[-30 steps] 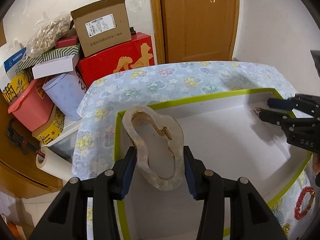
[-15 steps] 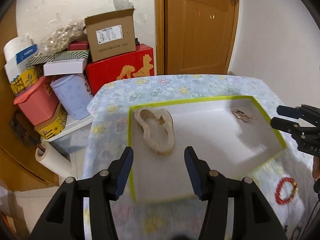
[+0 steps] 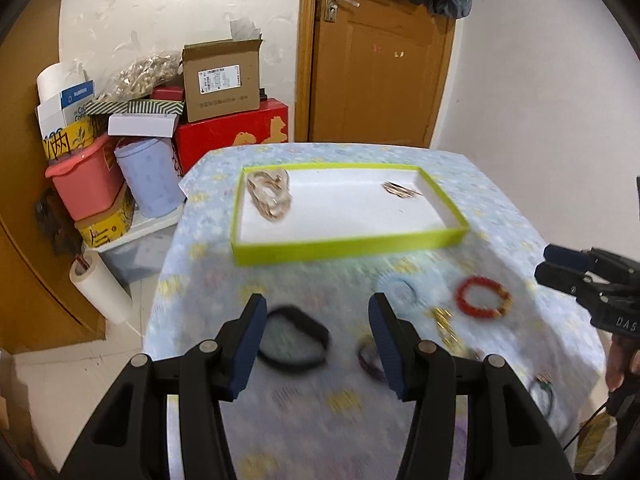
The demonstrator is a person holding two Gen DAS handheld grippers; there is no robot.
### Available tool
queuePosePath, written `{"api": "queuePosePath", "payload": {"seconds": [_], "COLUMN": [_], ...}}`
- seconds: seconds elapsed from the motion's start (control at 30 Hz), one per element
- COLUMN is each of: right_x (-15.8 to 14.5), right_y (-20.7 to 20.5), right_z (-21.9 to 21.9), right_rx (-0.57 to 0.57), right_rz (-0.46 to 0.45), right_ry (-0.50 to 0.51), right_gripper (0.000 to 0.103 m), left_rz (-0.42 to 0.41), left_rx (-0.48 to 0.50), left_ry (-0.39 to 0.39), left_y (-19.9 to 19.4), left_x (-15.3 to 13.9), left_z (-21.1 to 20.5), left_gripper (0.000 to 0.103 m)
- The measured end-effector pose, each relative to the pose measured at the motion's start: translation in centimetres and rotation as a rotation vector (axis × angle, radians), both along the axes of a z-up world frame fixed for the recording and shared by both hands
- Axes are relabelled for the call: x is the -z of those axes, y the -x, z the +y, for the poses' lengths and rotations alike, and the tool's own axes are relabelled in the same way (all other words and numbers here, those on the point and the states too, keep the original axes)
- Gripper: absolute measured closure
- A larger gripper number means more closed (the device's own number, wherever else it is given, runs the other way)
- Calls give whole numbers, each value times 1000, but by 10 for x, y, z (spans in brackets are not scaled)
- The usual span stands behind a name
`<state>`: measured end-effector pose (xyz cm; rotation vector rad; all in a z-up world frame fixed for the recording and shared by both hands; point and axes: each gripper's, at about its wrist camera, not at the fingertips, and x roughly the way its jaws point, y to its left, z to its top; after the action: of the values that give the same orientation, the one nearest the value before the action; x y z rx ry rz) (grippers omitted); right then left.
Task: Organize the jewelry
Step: 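Withdraw both grippers from the box back over the table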
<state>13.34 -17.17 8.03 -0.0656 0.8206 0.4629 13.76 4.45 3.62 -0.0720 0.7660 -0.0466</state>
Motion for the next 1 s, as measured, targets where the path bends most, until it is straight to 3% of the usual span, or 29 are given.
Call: {"api": "queuePosePath", "payload": {"seconds": [0.23, 0.47, 1.0], "right_x": [6, 13, 28], "right_y": [54, 91, 106], "right_z": [-12, -19, -28], "right_rx": [-6, -8, 14], "right_rz": [0, 5, 49], "right_ry": [11, 14, 39], "right_gripper": [53, 53, 53], "left_rz": [-3, -2, 8], "left_rx": [-15, -28, -18], "left_ry": [31, 14, 10], "left_y": [47, 79, 97], "left_x": [4, 10, 15], "left_z": [-10, -24, -40], "left_gripper": [48, 48, 48]}}
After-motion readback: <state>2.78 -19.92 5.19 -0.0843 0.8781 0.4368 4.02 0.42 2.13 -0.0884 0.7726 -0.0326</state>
